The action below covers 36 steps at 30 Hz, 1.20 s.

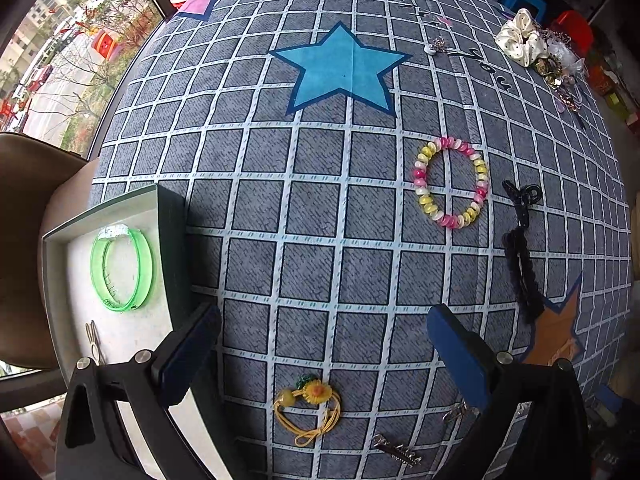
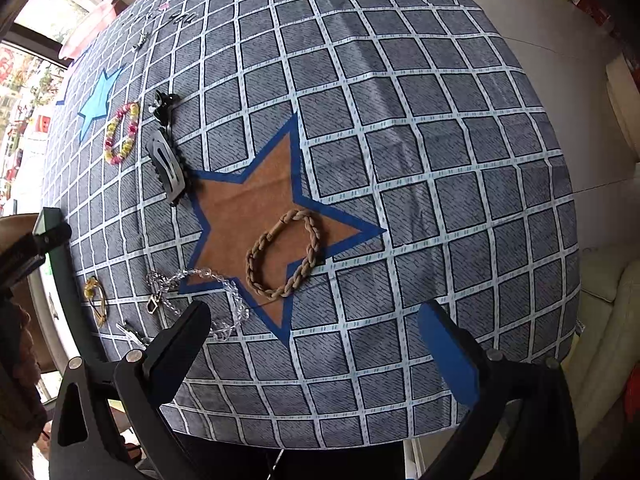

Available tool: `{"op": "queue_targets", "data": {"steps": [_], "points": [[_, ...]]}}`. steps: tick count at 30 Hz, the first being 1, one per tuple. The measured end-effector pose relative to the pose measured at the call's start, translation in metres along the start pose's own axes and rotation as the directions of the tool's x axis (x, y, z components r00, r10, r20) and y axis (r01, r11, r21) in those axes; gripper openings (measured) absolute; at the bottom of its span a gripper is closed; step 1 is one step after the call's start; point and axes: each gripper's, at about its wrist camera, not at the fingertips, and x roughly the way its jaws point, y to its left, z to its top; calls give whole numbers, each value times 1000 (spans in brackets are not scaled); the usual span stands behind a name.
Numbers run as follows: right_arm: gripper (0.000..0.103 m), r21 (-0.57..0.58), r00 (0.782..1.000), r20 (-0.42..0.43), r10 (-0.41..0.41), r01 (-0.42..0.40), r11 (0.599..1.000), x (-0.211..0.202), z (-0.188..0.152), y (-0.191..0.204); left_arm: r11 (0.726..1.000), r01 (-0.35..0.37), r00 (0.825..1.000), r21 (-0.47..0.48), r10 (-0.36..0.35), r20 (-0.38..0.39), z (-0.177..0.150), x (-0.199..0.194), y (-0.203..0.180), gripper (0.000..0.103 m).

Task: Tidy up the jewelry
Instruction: 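Grasp the pink-yellow beaded bracelet with the left tool while the right tool grasps the brown braided bracelet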

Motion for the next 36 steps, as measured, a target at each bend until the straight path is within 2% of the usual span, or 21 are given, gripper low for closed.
{"op": "queue_targets", "data": {"steps": [3, 11, 17, 19, 22, 24, 27, 29, 30, 31, 32, 33, 34, 35, 36], "points": [[103, -3, 999, -1, -43, 43, 999, 8, 1, -1, 1000, -2, 1000, 13, 1, 14, 13, 4, -10, 103], [102, -30, 996, 11, -88, 88, 996, 27, 13, -7, 1000, -7, 1000, 31, 6, 29, 41, 25, -32, 103], [93, -87, 993, 23, -118, 119, 989, 48, 20, 8, 1000, -8, 1000, 27, 8, 25, 47, 35, -34, 103], [86, -99, 991, 26, -128, 130, 987, 55, 19, 14, 999, -1, 999, 34, 0, 34, 50, 37, -37, 103], [86, -117, 990, 56, -133, 139, 983, 62, 19, 24, 999, -13, 1000, 51, 11, 29, 60, 48, -44, 103], [85, -128, 989, 65, -131, 138, 982, 65, 20, 30, 999, 6, 999, 53, -9, 41, 63, 49, -49, 103], [82, -157, 989, 80, -124, 135, 978, 68, 24, 40, 996, 33, 998, 79, -37, 55, 69, 52, -63, 88], [74, -179, 990, 82, -119, 132, 975, 66, 27, 53, 993, 39, 997, 108, -47, 64, 69, 48, -76, 69], [66, -189, 990, 84, -117, 131, 973, 65, 28, 59, 991, 44, 996, 124, -53, 73, 64, 44, -78, 62], [55, -200, 990, 86, -115, 130, 971, 65, 28, 62, 989, 47, 995, 141, -58, 76, 62, 40, -80, 47], [48, -208, 990, 88, -112, 128, 970, 65, 28, 64, 987, 49, 995, 156, -61, 77, 61, 37, -82, 31], [37, -215, 990, 85, -108, 125, 969, 65, 29, 67, 985, 50, 995, 167, -62, 73, 61, 35, -83, 23], [26, -219, 991, 83, -107, 123, 968, 66, 29, 69, 983, 57, 995, 174, -70, 68, 64, 36, -86, 16], [20, -221, 991, 83, -107, 123, 967, 65, 29, 69, 982, 68, 995, 174, -80, 61, 61, 32, -89, 16], [8, -220, 991, 82, -107, 122, 968, 63, 30, 68, 982, 84, 994, 170, -94, 53, 62, 30, -91, 16]]}}
